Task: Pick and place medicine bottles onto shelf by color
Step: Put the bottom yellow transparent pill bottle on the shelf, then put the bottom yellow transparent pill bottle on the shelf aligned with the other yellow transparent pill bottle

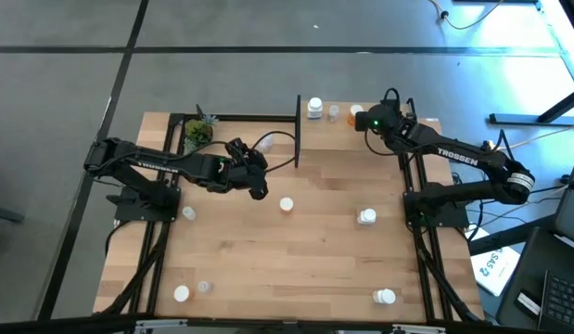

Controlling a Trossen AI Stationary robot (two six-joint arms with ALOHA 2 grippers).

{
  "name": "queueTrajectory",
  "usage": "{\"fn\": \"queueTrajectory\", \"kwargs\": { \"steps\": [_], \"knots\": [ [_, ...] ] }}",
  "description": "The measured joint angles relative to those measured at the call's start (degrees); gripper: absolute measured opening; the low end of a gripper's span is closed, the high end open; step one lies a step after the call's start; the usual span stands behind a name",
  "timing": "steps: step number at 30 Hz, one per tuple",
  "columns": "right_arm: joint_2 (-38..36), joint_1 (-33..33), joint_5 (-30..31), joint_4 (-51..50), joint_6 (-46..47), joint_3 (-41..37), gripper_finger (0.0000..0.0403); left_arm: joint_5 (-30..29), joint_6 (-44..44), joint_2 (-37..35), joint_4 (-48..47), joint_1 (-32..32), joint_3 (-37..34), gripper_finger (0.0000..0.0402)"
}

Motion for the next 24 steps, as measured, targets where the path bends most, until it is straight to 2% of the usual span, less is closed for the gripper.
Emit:
{"fn": "queueTrajectory", "kwargs": {
  "steps": [10, 24],
  "knots": [
    [-0.2, 0.0, 0.1, 0.0, -1.5, 0.0, 0.0207, 0.0, 0.0, 0.0, 0.0, 0.0, 0.0, 0.0327],
    [-6.1, 0.9, -0.7, 1.0, -3.4, 0.0, 0.0214, 0.0, 0.0, 0.0, 0.0, 0.0, 0.0, 0.0327]
  ]
}}
